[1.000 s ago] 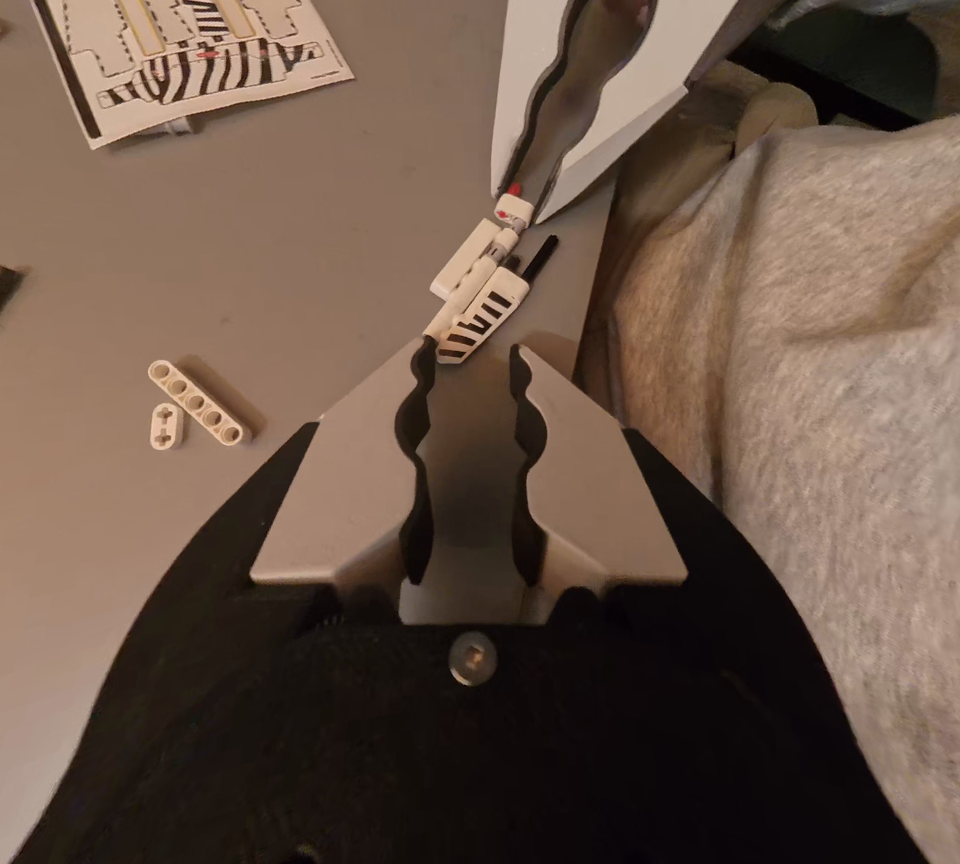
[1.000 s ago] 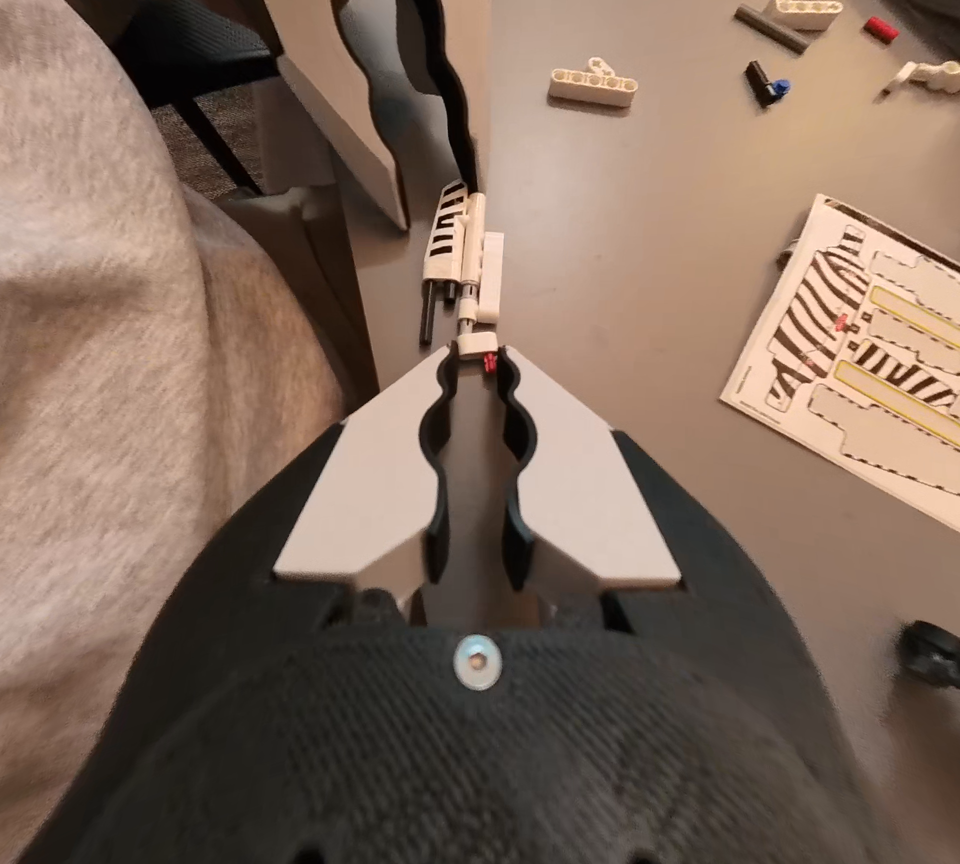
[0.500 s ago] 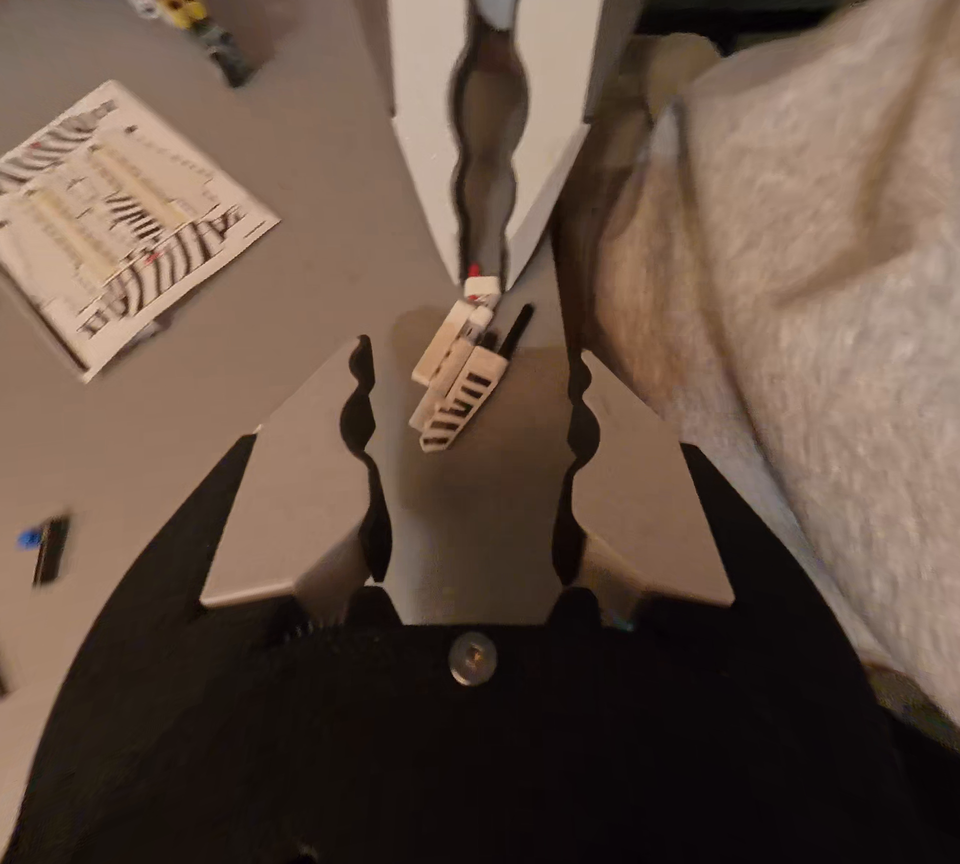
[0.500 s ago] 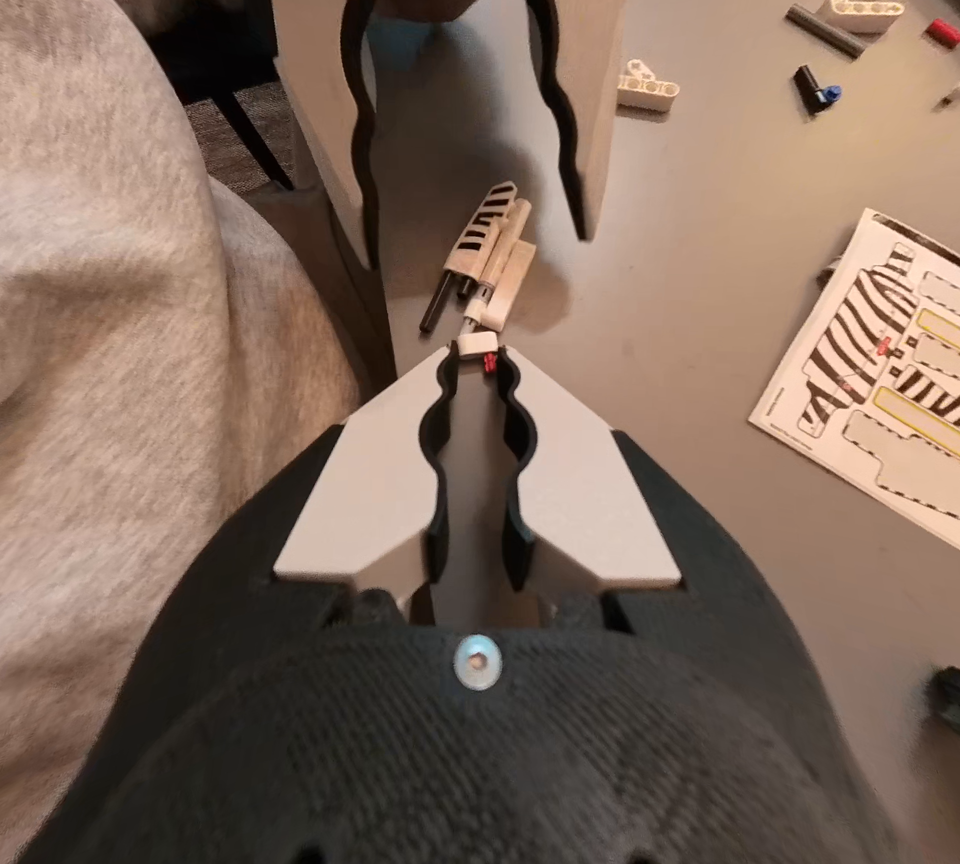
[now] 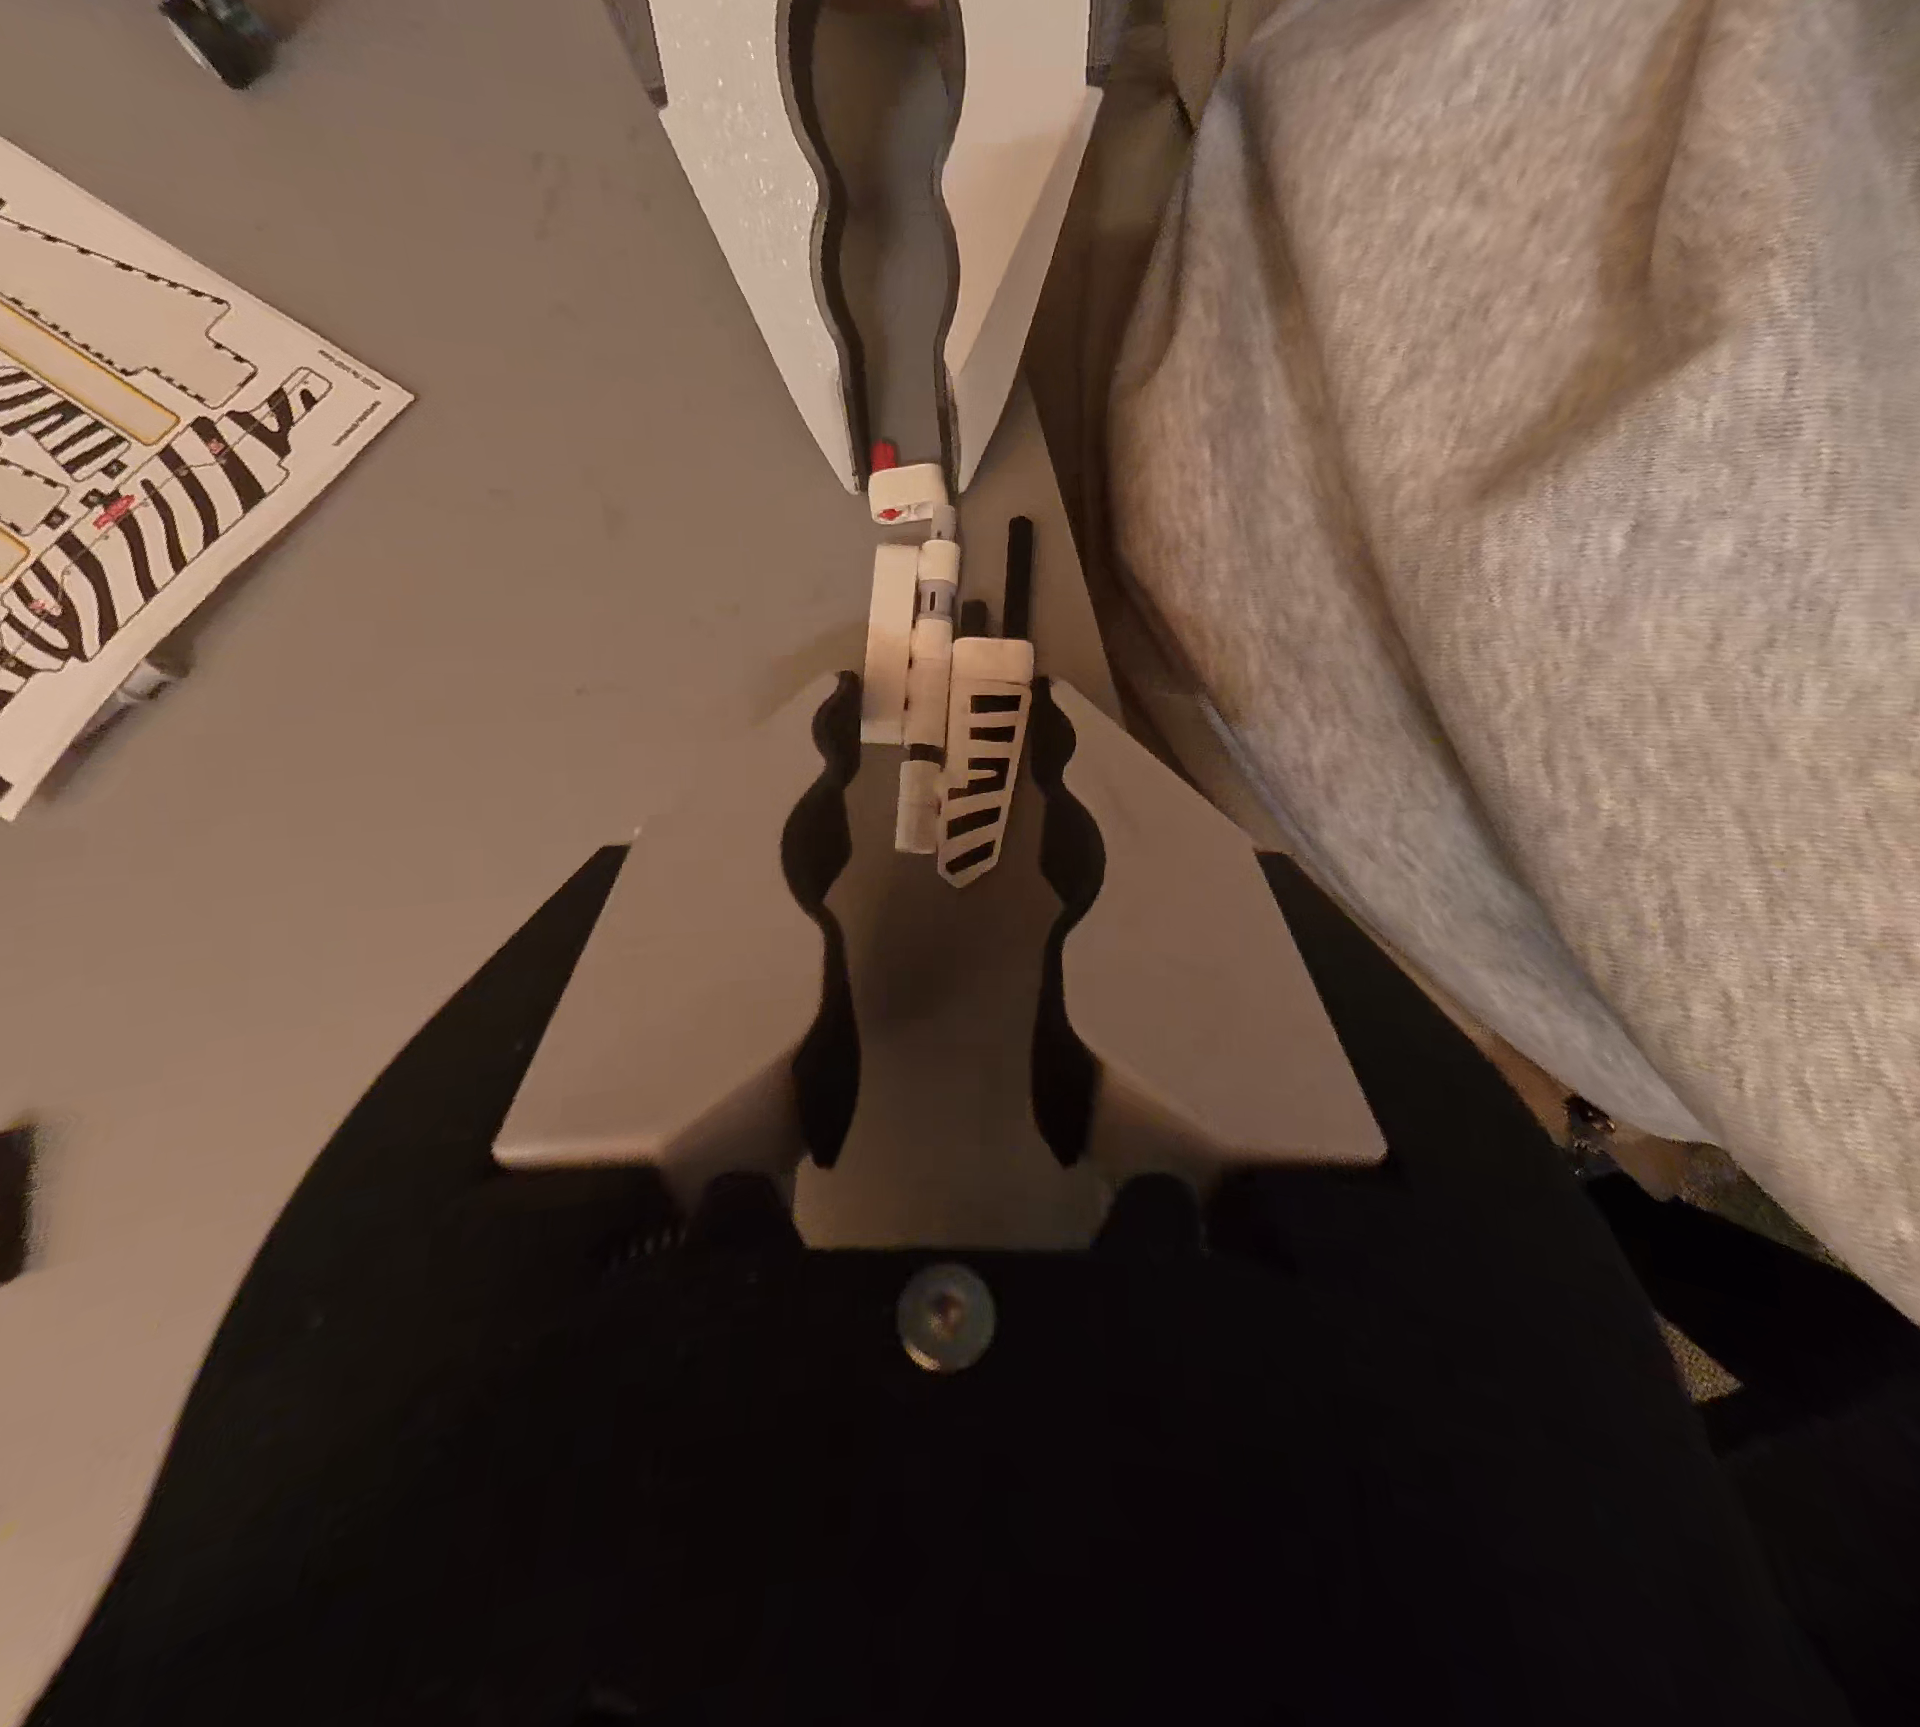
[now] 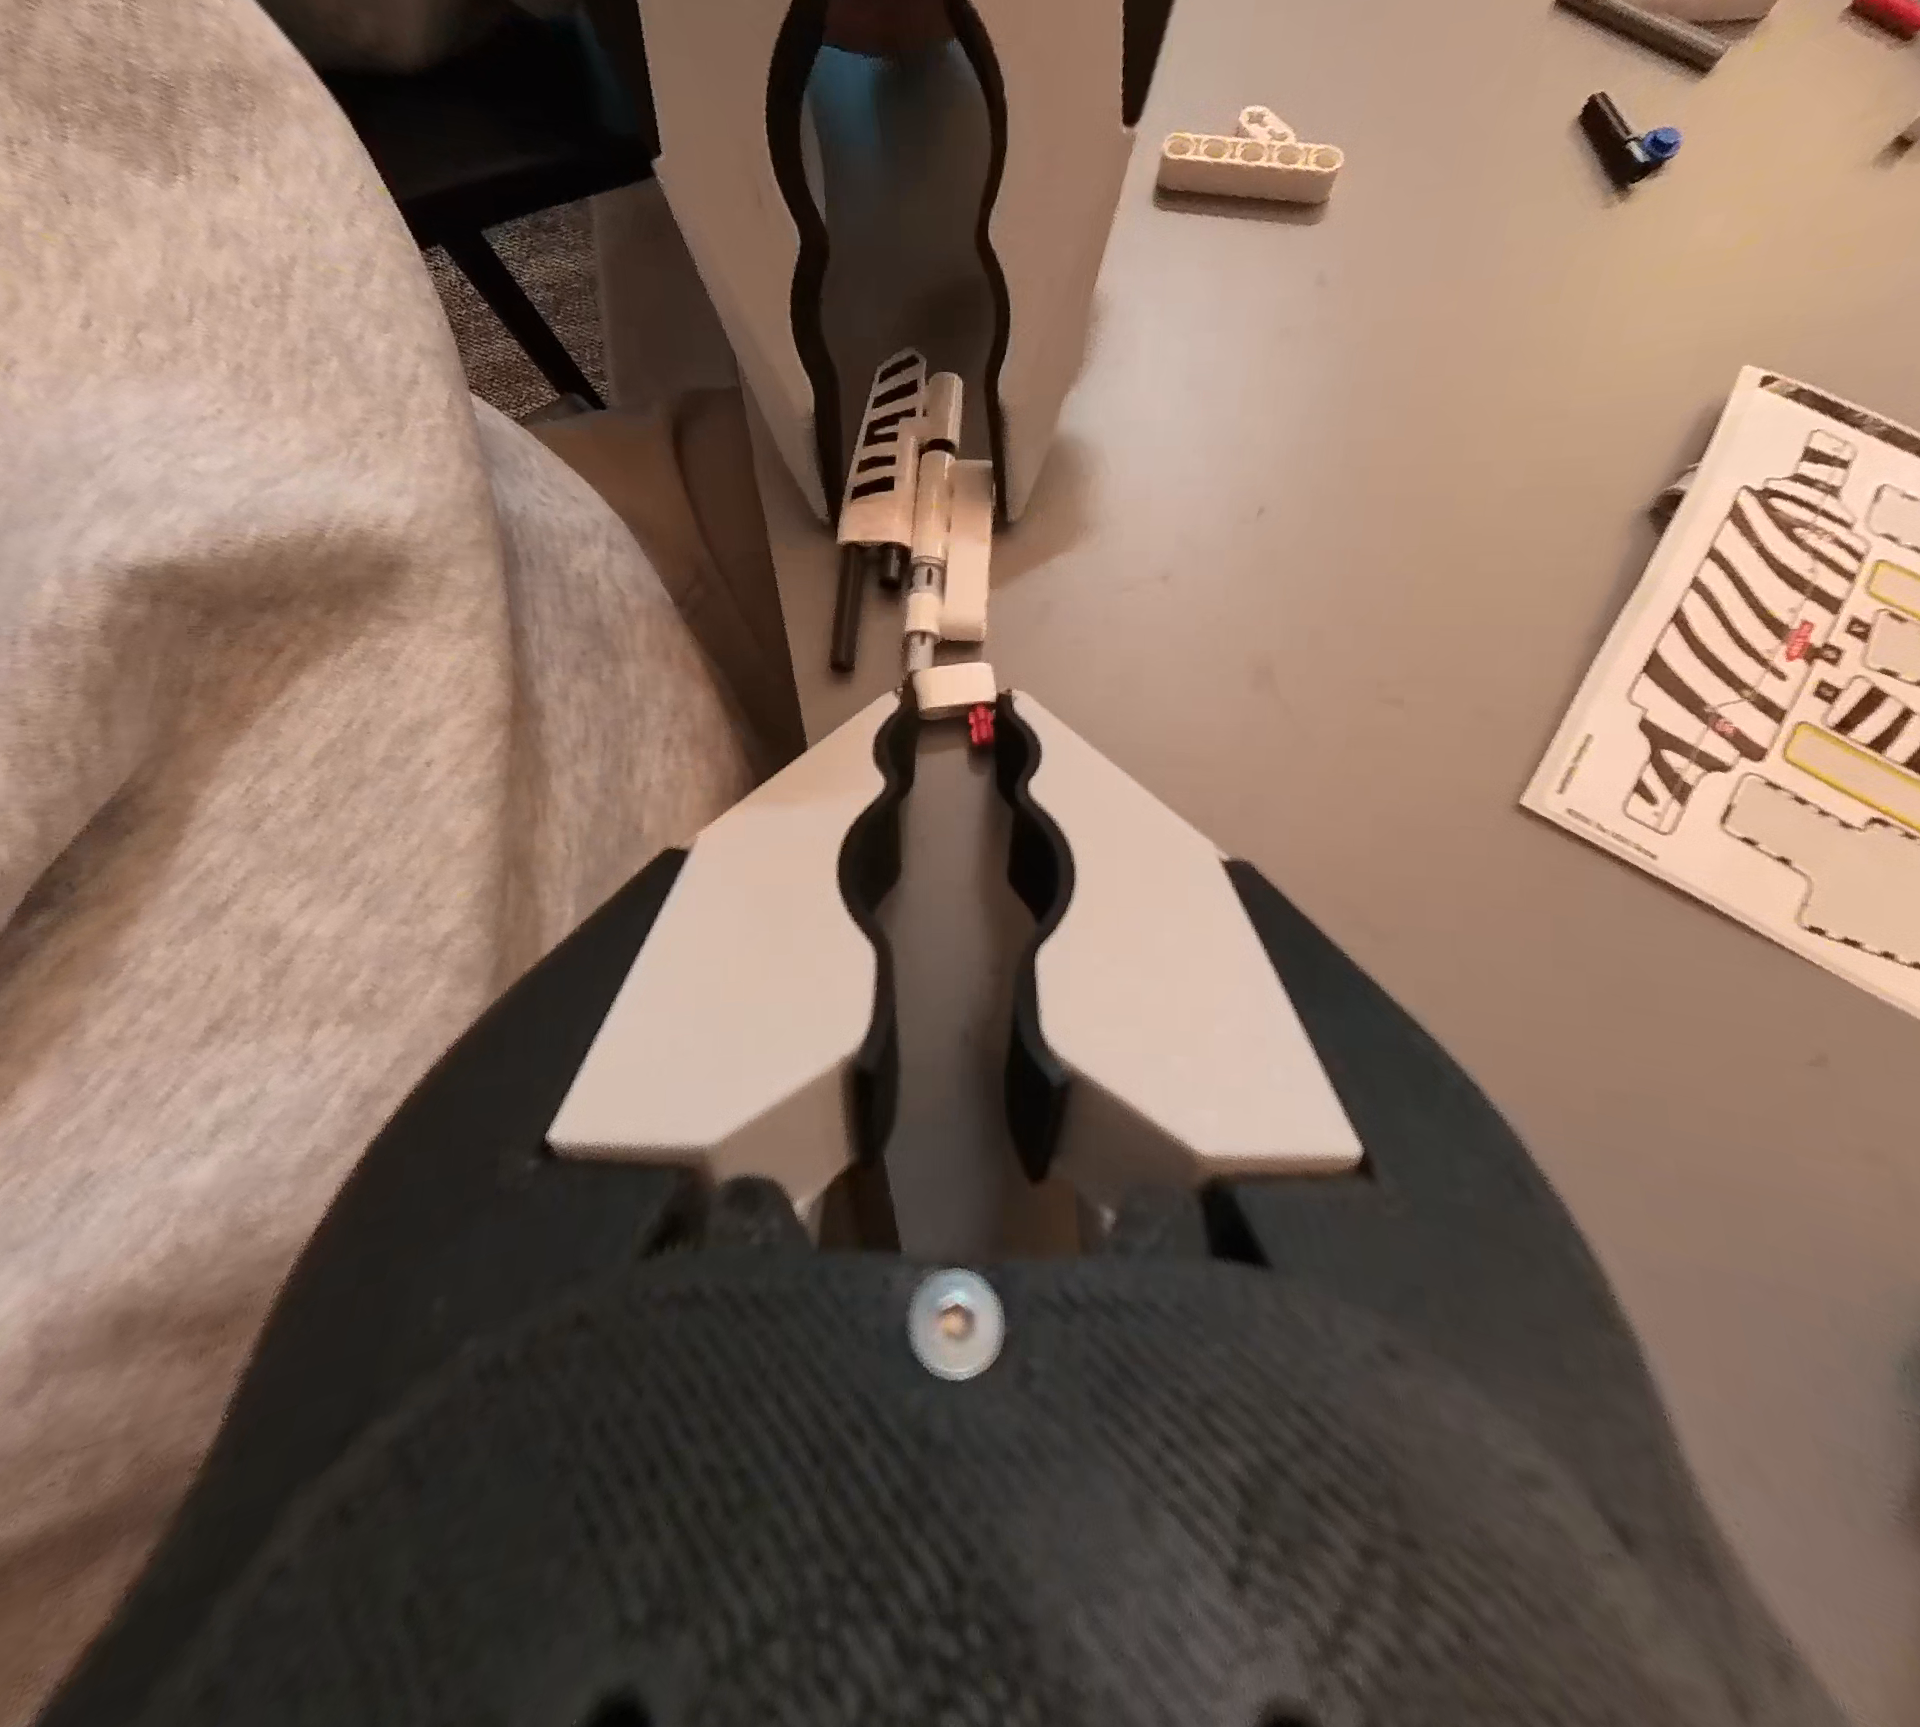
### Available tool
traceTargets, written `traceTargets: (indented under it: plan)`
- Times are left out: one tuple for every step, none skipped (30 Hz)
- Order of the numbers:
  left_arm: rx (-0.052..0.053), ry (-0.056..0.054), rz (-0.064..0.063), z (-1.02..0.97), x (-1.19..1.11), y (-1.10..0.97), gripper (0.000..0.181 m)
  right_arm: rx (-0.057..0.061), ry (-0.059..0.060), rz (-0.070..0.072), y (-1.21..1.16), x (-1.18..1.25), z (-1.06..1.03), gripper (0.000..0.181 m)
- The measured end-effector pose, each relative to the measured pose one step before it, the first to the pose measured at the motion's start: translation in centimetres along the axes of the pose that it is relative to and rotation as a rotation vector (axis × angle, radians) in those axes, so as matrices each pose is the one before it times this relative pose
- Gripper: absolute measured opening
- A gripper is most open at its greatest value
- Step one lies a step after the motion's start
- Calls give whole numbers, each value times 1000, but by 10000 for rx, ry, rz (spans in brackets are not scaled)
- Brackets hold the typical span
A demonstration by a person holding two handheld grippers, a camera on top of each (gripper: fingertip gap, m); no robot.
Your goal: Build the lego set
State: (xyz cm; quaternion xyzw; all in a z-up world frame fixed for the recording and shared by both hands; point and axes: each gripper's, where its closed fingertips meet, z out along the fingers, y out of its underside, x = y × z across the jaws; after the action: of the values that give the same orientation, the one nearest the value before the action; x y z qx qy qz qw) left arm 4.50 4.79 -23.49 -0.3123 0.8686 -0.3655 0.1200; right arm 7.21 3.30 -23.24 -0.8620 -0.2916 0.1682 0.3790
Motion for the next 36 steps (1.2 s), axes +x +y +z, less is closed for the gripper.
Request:
traceTargets:
  plan:
    - [39,-94,-61,-21,69,26,32,0,-33,7,2,-100,4,14]
    - [26,-82,-39,-20,117,20,32,-2,-15,-18,5,-108,7,14]
    - [2,-86,-12,-22,112,38,32,-3,-8,-28,10,-118,5,14]
    - [-1,-74,2,-28,160,17,32,0,-8,-29,3,-140,12,13]
    - [-4,-78,-18,-9,138,26,32,3,-2,-29,-5,-140,19,13]
    - [-2,-57,-34,-24,151,11,32,4,14,-33,2,-114,10,13]
    - [2,-52,-37,-12,138,10,32,4,21,-27,9,-93,-1,13]
    - [0,-70,-33,-10,88,8,32,1,7,-15,25,-98,-19,13]
    - [1,-62,-19,-15,83,13,32,-6,15,-16,24,-58,-29,13]
    - [-2,-65,-22,6,44,-6,32,6,4,-23,4,-75,-33,13]
    - [-2,-55,-24,5,31,-5,32,27,-6,-21,-28,-97,-30,13]
    - [-1,-33,-6,5,35,-5,32,28,14,-11,-57,-36,-31,13]
    - [-1,-32,-2,15,19,-15,32,11,30,-8,-54,-6,-21,13]
    - [-1,-19,-4,9,4,-9,32,6,27,-18,-74,-6,7,13]
    - [0,-6,-10,10,13,-10,32,-9,53,-27,-67,27,29,13]
    - [1,0,-4,0,-11,-1,32,-65,77,-34,11,62,65,13]
    - [2,1,-9,-4,1,2,32,-125,92,-55,111,76,79,13]
    - [1,-4,-8,8,-13,6,32,-101,62,-93,88,4,81,13]
    - [0,-3,-9,0,-12,0,32,-10,41,-79,-52,-44,38,13]
    - [1,-4,-5,-5,-8,4,32,-39,47,-37,-10,6,28,13]
    - [3,-10,-15,-5,-18,-10,32,-27,38,-21,-3,21,-5,13]
    - [0,6,-20,7,-6,8,32,-10,17,-9,-14,7,-6,13]
    - [2,-2,-18,-11,2,-4,32,7,15,1,-4,0,-2,13]
    - [-1,-3,-12,5,-4,-4,32,31,20,-15,-8,8,-17,13]
    - [-2,-6,-12,-1,0,2,32,51,35,-38,-24,4,-17,13]
    - [0,-17,7,-5,6,5,32,54,51,-54,-29,24,-17,13]
    - [-1,-15,-3,-6,-11,6,32,48,81,-120,-53,4,-36,13]
    - [-1,-8,-17,-1,1,2,32,32,130,-219,-55,7,-38,13]
    - [0,-5,-5,0,10,0,32,-9,155,-262,-24,4,-28,13]
    - [0,0,1,-5,6,5,32,-24,147,-260,8,-8,21,13]
    - [1,8,-12,0,6,-1,32,-2,121,-216,17,-3,7,13]
    - [0,5,-8,0,13,0,32,44,79,-116,-12,1,-9,13]
    - [0,1,-1,0,2,0,32,76,4,27,4,-5,-8,13]
    - [0,-8,6,0,0,0,32,74,-70,177,17,-8,10,13]
    - [-1,-4,-20,-1,9,1,32,78,-108,263,4,-17,1,13]
    - [1,5,-26,-9,11,8,32,88,-118,273,-32,-17,-25,13]
